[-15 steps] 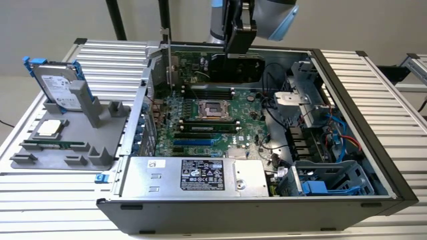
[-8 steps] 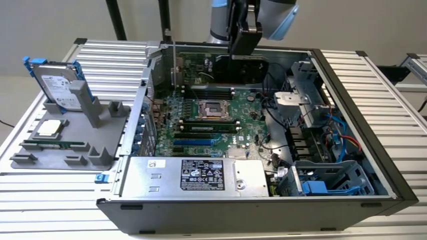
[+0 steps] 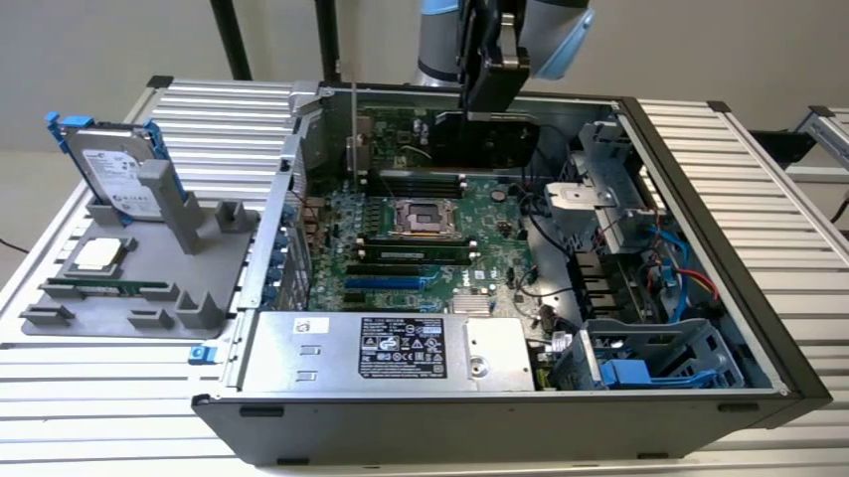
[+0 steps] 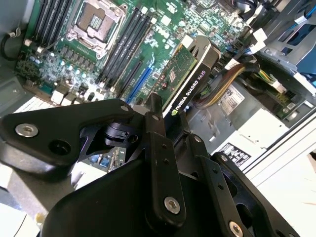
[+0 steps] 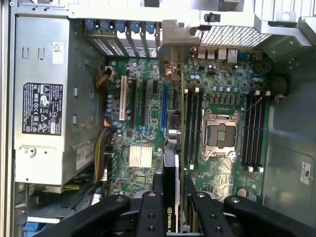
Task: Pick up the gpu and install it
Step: 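Insert the gpu into the slot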
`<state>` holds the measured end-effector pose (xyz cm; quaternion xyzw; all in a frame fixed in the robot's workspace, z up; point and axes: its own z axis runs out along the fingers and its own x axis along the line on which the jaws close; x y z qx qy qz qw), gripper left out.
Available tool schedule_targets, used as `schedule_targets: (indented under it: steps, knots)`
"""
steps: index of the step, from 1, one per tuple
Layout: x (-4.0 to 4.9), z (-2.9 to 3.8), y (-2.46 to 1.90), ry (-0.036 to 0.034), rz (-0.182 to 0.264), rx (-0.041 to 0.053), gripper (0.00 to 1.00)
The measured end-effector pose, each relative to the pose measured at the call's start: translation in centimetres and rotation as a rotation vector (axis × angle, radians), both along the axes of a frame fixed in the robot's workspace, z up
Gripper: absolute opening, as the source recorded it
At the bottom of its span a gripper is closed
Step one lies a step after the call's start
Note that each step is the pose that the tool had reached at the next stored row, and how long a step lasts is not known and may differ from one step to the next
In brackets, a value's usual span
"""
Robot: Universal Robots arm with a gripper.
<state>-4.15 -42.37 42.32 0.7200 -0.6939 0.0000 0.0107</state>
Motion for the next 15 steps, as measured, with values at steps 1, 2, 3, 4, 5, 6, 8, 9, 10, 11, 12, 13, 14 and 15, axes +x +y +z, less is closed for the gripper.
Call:
schedule_targets:
  steps: [1,2,3,4,5,6,8,9,10,11,12,13,14,15]
  knots:
    - [0.00,0.00,0.00,0.0000,0.000,0.0000,0.00]
    - [0.01,-0.01,0.00,0.0000,0.000,0.0001,0.00]
    - [0.02,-0.02,0.00,-0.0001,0.000,0.0001,0.00]
    - [0.02,-0.03,0.00,-0.0001,0.000,0.0001,0.00]
    - [0.02,-0.05,0.01,-0.0001,0.000,0.0001,0.00]
    - [0.02,-0.07,0.01,-0.0001,0.000,0.0002,0.00]
    - [0.02,-0.14,0.00,0.0000,0.000,0.0001,0.00]
    - [0.02,-0.18,0.00,-0.0001,0.000,0.0002,0.00]
    - [0.02,-0.22,0.00,-0.0001,0.000,0.0001,0.00]
    - [0.02,-0.27,0.00,-0.0001,0.000,0.0001,0.00]
    - [0.02,-0.33,0.00,-0.0001,0.000,0.0002,0.00]
    - [0.02,-0.39,0.00,-0.0001,0.000,0.0001,0.00]
    - [0.02,-0.46,0.00,-0.0001,0.000,0.0002,0.00]
    - [0.02,-0.53,0.00,-0.0001,0.000,0.0001,0.00]
